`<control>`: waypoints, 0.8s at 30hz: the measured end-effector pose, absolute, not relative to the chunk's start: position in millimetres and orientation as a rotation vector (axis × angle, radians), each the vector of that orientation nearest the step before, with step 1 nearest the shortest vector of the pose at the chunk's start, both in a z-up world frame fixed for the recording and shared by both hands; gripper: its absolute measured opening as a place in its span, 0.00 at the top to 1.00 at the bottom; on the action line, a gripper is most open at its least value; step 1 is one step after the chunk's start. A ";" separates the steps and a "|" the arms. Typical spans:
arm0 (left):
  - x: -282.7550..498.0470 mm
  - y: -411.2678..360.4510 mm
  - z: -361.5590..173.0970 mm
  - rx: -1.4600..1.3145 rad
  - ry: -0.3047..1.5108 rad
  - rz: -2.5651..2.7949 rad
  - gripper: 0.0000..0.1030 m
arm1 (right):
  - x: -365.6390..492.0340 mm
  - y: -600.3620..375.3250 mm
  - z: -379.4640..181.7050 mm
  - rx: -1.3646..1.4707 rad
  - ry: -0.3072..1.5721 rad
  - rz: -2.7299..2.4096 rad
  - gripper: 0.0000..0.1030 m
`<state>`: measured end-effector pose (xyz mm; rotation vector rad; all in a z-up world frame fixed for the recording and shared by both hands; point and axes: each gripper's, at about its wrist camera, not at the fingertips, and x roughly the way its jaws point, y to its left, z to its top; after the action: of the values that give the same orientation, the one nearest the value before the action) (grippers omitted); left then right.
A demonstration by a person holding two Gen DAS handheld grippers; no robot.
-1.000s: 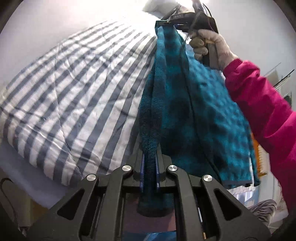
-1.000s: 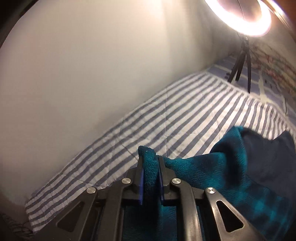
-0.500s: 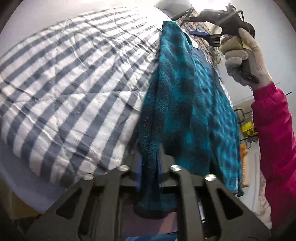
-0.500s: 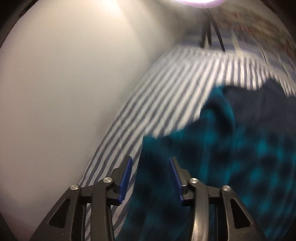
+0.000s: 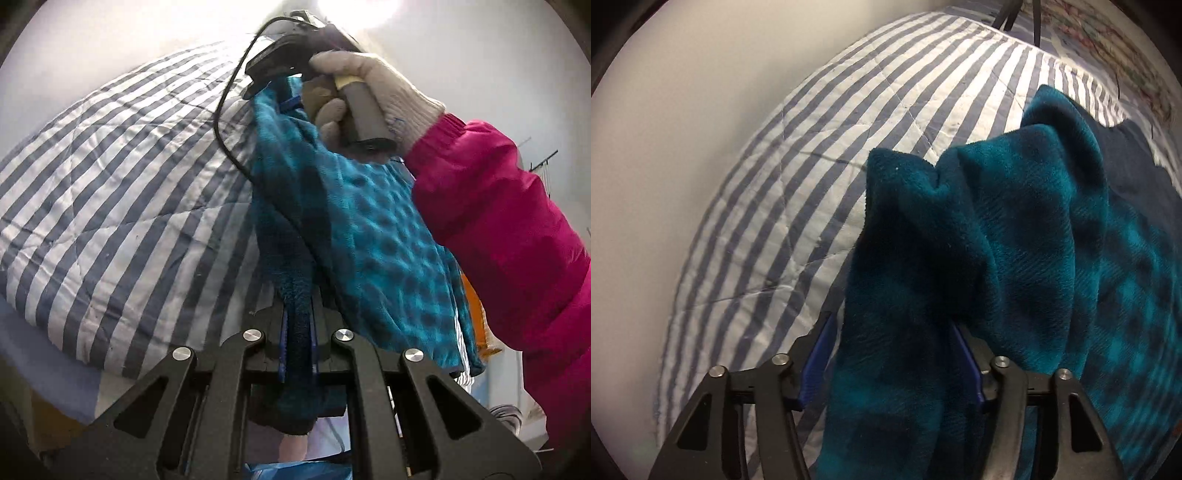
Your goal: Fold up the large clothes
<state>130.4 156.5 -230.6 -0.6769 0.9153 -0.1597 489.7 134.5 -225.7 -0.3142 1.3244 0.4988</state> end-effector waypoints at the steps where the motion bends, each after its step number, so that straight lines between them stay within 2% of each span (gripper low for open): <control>1: 131.8 155.2 -229.4 -0.672 0.916 -0.159 0.94 | 489.6 134.6 -224.9 -0.317 1.317 0.496 0.59; 2: 132.3 154.5 -228.7 -0.667 0.917 -0.158 0.94 | 492.5 131.2 -223.3 -0.307 1.313 0.492 0.70; 4: 134.4 148.7 -223.0 -0.647 0.921 -0.165 0.94 | 494.7 122.0 -218.3 -0.268 1.316 0.510 0.85; 5: 135.1 146.7 -220.6 -0.635 0.923 -0.172 0.94 | 497.2 110.6 -213.3 -0.216 1.318 0.534 0.88; 15: 148.8 89.3 -179.6 -0.334 0.924 -0.293 0.94 | 507.2 -38.3 -169.7 0.394 1.162 0.725 0.90; 24: 163.2 28.3 -185.5 -0.197 0.957 -0.375 0.94 | 508.6 -162.1 -202.0 0.678 1.131 0.653 0.90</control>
<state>163.2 28.3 -185.5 -0.1974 0.9573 -0.3755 508.7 -162.1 -202.0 0.6777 1.1312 0.6526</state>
